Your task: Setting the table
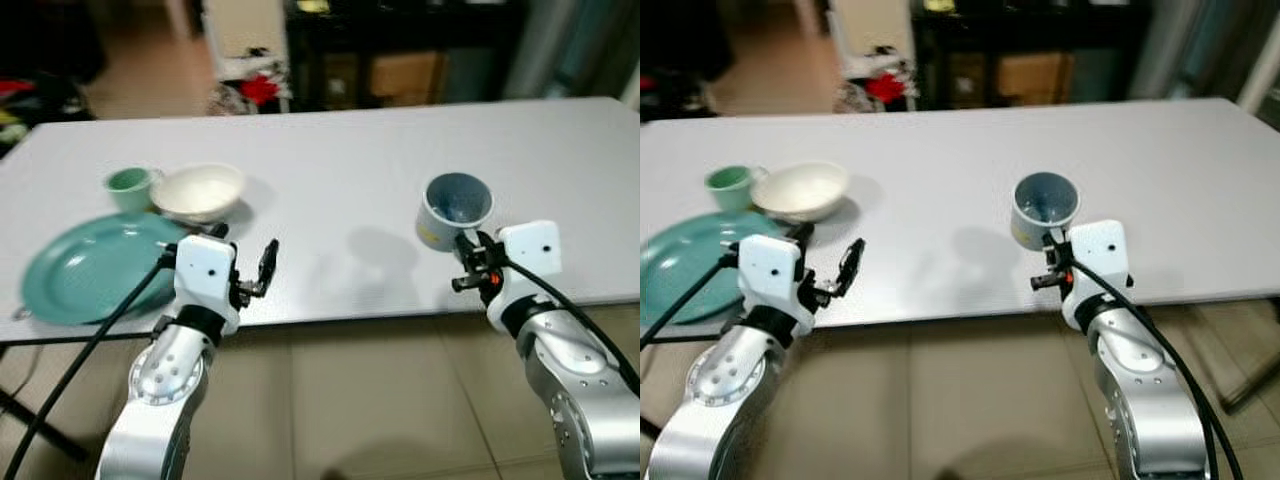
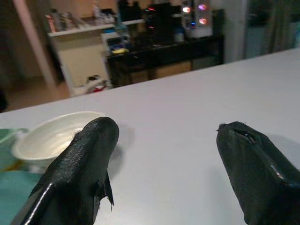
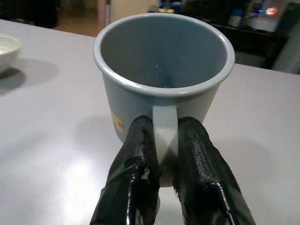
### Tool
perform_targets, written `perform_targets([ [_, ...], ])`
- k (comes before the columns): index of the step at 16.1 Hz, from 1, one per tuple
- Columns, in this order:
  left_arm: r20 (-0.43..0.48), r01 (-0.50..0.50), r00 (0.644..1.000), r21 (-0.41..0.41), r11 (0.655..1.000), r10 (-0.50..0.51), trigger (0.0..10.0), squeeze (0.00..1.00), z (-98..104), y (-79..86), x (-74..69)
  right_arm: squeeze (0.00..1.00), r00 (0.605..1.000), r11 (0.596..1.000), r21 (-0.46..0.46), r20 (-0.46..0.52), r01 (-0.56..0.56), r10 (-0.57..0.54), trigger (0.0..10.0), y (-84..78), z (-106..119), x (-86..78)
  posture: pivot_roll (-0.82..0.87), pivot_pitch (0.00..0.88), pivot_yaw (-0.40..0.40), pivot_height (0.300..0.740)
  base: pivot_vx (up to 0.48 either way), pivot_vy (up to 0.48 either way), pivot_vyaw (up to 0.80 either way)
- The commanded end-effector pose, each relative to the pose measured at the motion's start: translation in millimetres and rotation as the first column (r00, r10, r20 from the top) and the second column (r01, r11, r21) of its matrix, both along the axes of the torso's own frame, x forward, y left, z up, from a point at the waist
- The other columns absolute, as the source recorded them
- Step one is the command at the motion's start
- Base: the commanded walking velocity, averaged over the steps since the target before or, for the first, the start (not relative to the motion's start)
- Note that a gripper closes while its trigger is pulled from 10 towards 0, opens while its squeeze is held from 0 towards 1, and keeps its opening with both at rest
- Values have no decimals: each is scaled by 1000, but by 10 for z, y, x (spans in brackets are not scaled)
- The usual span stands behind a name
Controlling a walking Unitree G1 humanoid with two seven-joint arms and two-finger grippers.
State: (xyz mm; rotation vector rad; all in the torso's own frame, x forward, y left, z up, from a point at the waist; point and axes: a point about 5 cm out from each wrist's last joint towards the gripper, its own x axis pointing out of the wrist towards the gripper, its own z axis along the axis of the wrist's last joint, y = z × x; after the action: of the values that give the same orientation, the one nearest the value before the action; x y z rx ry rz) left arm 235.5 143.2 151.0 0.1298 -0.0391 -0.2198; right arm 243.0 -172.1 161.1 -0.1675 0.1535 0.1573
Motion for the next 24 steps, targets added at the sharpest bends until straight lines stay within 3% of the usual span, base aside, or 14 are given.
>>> perform_targets([
  [1, 2, -11, 1000, 11, 1000, 11, 10000, 0, 12, 39, 14, 0, 999, 1000, 7, 33, -30, 30, 10000, 74, 56, 13, -17, 0, 18, 740, 345, 0, 0],
  [11, 0, 2, 1000, 20, 1000, -2, 10000, 0, 16, 37, 5, 0, 999, 1000, 15, 34, -27, 27, 10000, 78, 46, 45, -10, 0, 21, 740, 344, 0, 0],
  [15, -12, 29, 1000, 21, 999, -28, 10000, 0, 7, 23, -19, 0, 999, 997, 61, 11, -45, 44, 10000, 103, 32, 98, 0, 0, 20, 740, 328, 0, 0],
  [17, -57, 130, 990, 13, 991, -129, 10000, 0, -26, -39, -57, 0, 997, 994, 94, -48, -53, 58, 10000, 104, -23, 145, 0, 0, 22, 740, 122, 0, 0],
  [18, -57, 130, 990, 13, 991, -129, 10000, 0, -26, -39, -57, 0, 997, 994, 94, -48, -53, 58, 10000, 104, -23, 145, 0, 0, 22, 740, 0, 0, 0],
  [20, -119, 287, 952, 27, 957, -282, 10000, 0, -73, -142, -104, 0, 986, 989, 138, -149, -49, 70, 10000, 102, -158, 313, -7, 0, 39, 740, 0, 0, 0],
  [24, -148, 408, 904, 17, 913, -402, 10000, 0, -54, -257, -106, 0, 970, 975, 213, -215, -71, 117, 10000, 164, -295, 545, 1, 0, 47, 740, 0, 0, 0],
])
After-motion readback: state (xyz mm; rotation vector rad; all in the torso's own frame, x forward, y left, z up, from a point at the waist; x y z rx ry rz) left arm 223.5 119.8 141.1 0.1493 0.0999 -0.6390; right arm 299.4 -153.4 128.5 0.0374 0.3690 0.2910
